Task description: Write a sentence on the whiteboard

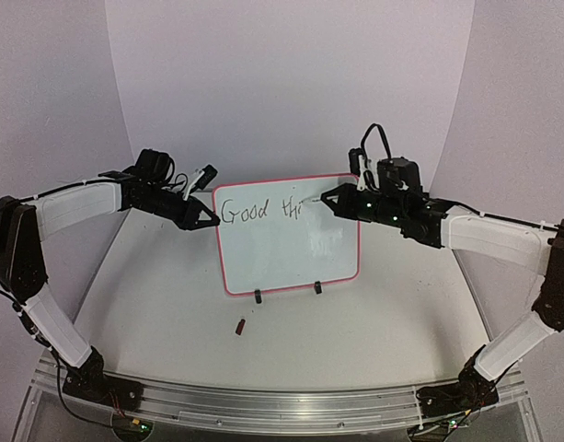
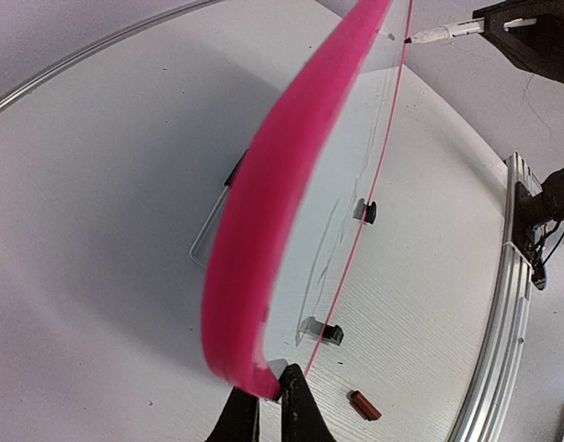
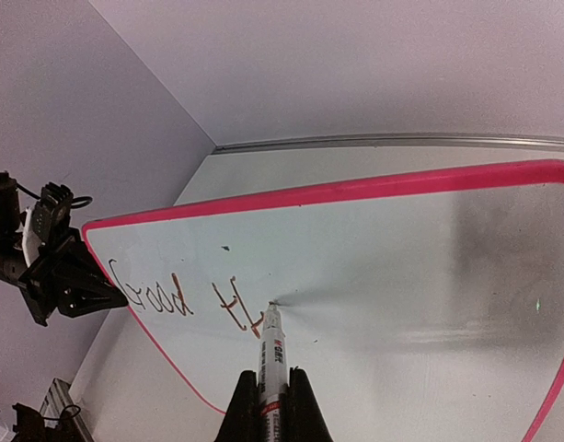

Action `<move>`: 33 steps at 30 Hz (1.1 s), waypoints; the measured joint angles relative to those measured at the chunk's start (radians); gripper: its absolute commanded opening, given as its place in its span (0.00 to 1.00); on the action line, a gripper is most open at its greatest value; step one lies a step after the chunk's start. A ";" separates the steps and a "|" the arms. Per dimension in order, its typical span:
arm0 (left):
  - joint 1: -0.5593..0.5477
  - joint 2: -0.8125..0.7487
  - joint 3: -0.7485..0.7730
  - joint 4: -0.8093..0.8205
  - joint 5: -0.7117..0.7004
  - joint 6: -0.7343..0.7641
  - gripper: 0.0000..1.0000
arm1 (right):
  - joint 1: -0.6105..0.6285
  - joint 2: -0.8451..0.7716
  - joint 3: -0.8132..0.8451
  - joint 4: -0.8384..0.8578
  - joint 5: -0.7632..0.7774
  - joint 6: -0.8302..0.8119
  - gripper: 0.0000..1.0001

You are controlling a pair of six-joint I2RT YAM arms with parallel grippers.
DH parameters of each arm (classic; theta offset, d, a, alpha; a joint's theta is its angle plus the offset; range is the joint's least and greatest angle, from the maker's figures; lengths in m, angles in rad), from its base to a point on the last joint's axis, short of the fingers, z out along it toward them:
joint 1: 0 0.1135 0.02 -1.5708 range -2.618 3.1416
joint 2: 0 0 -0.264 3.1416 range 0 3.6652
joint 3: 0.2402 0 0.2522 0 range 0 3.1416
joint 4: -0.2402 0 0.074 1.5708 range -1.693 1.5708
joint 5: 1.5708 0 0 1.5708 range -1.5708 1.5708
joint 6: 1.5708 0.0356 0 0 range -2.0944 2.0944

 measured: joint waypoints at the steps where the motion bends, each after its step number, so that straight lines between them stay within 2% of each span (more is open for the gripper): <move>1: 0.000 0.000 0.000 0.000 0.000 0.000 0.00 | 0.000 -0.014 -0.008 -0.001 0.000 0.000 0.00; 12: 0.000 0.000 0.000 0.000 0.000 0.000 0.00 | -0.001 -0.143 -0.052 -0.006 0.003 0.000 0.00; 33: 0.000 0.000 0.000 0.000 -0.001 0.000 0.00 | -0.001 -0.053 -0.057 -0.013 -0.005 -0.003 0.00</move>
